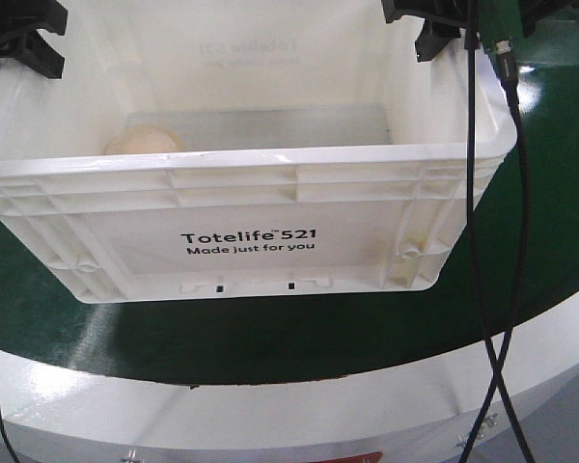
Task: Place moving items into box and shelve
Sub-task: 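Lift the crate by its rims with both grippers, then hold the crate with both grippers while the base drives away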
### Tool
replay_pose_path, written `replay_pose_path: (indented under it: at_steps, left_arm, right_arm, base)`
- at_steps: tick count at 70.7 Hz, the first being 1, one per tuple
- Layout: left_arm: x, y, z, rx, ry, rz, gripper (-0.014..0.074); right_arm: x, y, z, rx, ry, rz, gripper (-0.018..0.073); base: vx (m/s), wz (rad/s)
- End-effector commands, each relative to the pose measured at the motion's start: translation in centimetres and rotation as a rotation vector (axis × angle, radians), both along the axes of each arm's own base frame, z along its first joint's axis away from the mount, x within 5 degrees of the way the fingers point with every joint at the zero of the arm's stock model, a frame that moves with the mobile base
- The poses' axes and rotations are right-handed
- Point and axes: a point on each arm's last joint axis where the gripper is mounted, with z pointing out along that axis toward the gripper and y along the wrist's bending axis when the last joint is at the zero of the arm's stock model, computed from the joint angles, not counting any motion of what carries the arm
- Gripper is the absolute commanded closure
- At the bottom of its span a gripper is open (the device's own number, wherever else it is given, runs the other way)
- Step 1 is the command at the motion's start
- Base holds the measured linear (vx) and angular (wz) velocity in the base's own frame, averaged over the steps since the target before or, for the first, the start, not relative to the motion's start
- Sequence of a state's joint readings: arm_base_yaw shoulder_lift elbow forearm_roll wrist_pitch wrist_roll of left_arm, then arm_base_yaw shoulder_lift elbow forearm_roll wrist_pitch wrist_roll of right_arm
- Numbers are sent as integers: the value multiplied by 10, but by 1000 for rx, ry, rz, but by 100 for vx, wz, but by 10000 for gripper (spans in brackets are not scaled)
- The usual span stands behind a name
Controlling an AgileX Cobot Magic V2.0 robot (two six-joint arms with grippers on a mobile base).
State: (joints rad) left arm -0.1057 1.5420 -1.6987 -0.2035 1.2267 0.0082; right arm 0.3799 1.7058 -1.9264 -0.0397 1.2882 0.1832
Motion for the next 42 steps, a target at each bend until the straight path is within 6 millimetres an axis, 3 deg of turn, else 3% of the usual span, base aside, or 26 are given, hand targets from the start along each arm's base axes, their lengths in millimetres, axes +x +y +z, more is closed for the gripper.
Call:
replay_pose_path:
  at_steps: [1,16,42]
  left_arm:
    - [-14,-25,44,-272,-198,-60,596]
    - [-14,-30,49,-358,-222,-66,596]
    - [-14,-30,49,-359,-223,-68,596]
  right_arm:
    - [-31,18,38,249,-36,88,564]
    - [-31,20,39,286,-30,69,564]
    - [-31,20,39,284,-31,69,564]
  base:
    - [0,0]
    - [0,0]
    - [0,0]
